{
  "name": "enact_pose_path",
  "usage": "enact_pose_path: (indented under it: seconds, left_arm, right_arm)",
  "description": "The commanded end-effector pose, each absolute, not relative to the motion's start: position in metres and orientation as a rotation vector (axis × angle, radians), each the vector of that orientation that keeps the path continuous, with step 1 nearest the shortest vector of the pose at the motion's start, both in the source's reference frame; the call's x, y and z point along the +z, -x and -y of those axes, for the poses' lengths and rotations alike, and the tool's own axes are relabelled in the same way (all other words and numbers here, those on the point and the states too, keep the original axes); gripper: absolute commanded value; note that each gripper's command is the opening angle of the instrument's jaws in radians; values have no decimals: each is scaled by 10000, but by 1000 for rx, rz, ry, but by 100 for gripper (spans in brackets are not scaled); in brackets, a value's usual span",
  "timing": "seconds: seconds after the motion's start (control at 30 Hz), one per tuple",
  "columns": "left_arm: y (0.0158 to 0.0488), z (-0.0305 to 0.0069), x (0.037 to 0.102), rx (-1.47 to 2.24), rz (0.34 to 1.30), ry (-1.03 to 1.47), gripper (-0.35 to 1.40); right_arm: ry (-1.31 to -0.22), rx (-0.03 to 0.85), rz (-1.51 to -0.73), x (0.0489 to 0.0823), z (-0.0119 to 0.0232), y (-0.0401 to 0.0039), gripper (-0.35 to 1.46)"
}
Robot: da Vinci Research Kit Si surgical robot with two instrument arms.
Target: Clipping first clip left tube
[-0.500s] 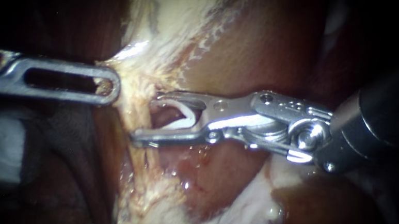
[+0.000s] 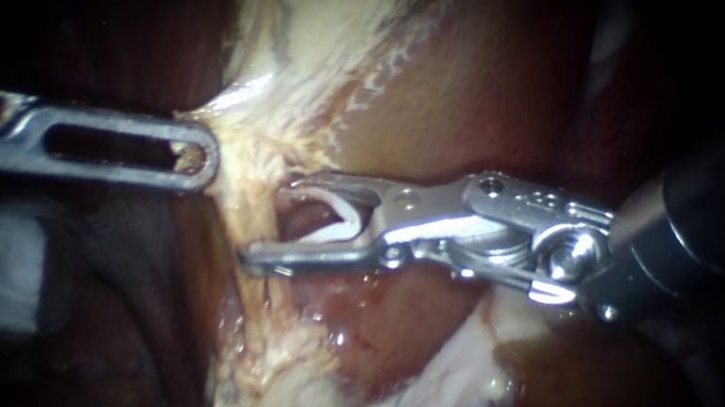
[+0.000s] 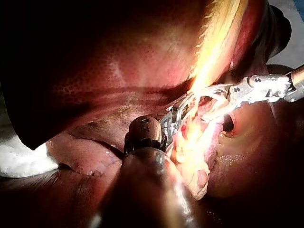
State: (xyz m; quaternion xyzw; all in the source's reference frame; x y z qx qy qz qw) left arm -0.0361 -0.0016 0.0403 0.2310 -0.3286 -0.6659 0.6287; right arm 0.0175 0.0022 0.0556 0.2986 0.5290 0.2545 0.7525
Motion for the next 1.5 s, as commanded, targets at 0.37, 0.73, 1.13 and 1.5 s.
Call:
enact_pose_path:
  seconds: [0.37, 0.73, 1.13, 1.5]
  left_arm:
    - [357, 14, 403, -1523, 753, -533, -35]
    - [357, 14, 403, -1523, 753, -533, -35]
    - [357, 14, 403, -1524, 753, -533, -35]
    - [358, 14, 403, -1524, 753, -532, -35]
  right_arm:
    - [-654, 525, -1174, 520, -7, -138, 60]
    - [-650, 510, -1178, 523, 13, -143, 60]
    - [-667, 486, -1189, 552, 41, -177, 60]
    - [-680, 490, -1181, 582, 45, -193, 60]
